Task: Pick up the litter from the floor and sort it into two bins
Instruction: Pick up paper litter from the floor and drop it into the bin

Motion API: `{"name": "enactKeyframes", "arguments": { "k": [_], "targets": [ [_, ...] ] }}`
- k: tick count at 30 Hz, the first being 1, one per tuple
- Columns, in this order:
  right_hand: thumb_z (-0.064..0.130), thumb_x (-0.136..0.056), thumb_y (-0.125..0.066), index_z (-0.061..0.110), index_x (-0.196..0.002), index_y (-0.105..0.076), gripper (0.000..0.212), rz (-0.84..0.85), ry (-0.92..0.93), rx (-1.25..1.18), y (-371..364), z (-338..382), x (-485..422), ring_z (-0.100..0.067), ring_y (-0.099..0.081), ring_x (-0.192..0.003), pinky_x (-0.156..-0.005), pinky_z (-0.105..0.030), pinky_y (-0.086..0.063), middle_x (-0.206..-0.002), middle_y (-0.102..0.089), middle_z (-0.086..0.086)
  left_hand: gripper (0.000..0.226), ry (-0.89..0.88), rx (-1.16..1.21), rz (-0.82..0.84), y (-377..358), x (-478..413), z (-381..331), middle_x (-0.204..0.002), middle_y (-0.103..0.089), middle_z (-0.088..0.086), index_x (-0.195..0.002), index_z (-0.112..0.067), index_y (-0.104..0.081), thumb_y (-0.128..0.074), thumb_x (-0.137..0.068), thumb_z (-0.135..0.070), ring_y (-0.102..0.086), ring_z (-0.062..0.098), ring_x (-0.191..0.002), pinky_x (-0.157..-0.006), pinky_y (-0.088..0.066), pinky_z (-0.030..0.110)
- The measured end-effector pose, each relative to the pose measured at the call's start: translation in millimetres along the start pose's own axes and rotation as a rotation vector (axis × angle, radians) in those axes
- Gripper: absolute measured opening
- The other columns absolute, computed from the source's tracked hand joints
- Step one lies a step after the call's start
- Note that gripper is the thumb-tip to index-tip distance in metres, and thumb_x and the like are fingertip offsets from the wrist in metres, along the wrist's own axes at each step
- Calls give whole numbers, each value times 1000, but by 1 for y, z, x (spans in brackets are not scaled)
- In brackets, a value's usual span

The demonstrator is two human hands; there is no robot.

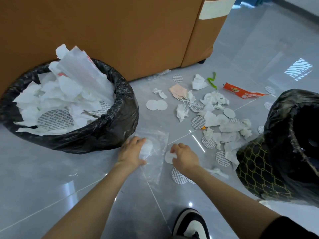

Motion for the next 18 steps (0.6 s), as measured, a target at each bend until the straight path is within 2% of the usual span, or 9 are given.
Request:
{"name": "enactKeyframes", "arguments": {
  "k": [4,7,10,12,14,16,18],
  "targets": [
    [17,-85,-54,19,-115,-57,31,-37,-56,-111,7,-16,10,-22,-49,-110,-76,-27,-39,-114,-58,-2,81,29,-16,-2,-2,-2,-1,-140,-35,-2,-145,-27,-29,-73,-77,-32,-34,22,-130,-110,-29,30],
    [12,-84,-51,21,-121,-57,38,-86,-19,-115,18,-17,19,-23,-46,-114,-79,-29,-40,-118,-56,-2,75,58,-61,-28,2,0,-4,-140,-37,-3,-142,-29,-33,-71,-78,-34,-34,20,-131,-108,-26,31],
    [9,-86,-48,24,-135,-48,51,56,59,-8,15,-11,33,-23,-39,-125,-97,-30,-38,-135,-49,-1,67,83,-104,-46,4,4,-7,-140,-41,-6,-139,-30,-35,-67,-81,-38,-36,19,-130,-105,-26,32],
    [14,-92,-43,23,-141,-42,50,178,49,39,7,-14,43,-26,-39,-127,-104,-32,-33,-141,-43,-6,62,87,-130,-54,3,6,-13,-141,-40,-6,-139,-30,-36,-61,-83,-42,-34,20,-131,-106,-26,35],
    [19,-95,-38,19,-139,-45,44,192,56,7,3,-17,48,-29,-44,-124,-103,-34,-38,-142,-43,-8,58,110,-92,-67,1,8,-16,-141,-40,-5,-137,-27,-39,-52,-84,-49,-32,21,-132,-107,-25,39],
    [22,-95,-41,16,-136,-48,42,170,65,-33,0,-21,49,-25,-45,-126,-102,-35,-41,-144,-44,-3,58,143,-45,-81,0,9,-17,-142,-39,-4,-135,-26,-40,-45,-85,-55,-30,22,-133,-108,-25,42],
    [27,-93,-51,18,-138,-45,47,157,61,-48,-4,-25,48,-20,-43,-129,-102,-33,-42,-145,-41,1,61,154,-43,-80,-4,11,-19,-142,-37,-3,-133,-27,-38,-51,-83,-59,-30,23,-133,-106,-28,42]
  ]
}}
Point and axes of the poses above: each hand's wrist, its own x-axis away from the middle knuckle, its own y-axis out of the back of the hand, z = x × y, the point moved 8 cm from there along -x, towards the middle knuckle
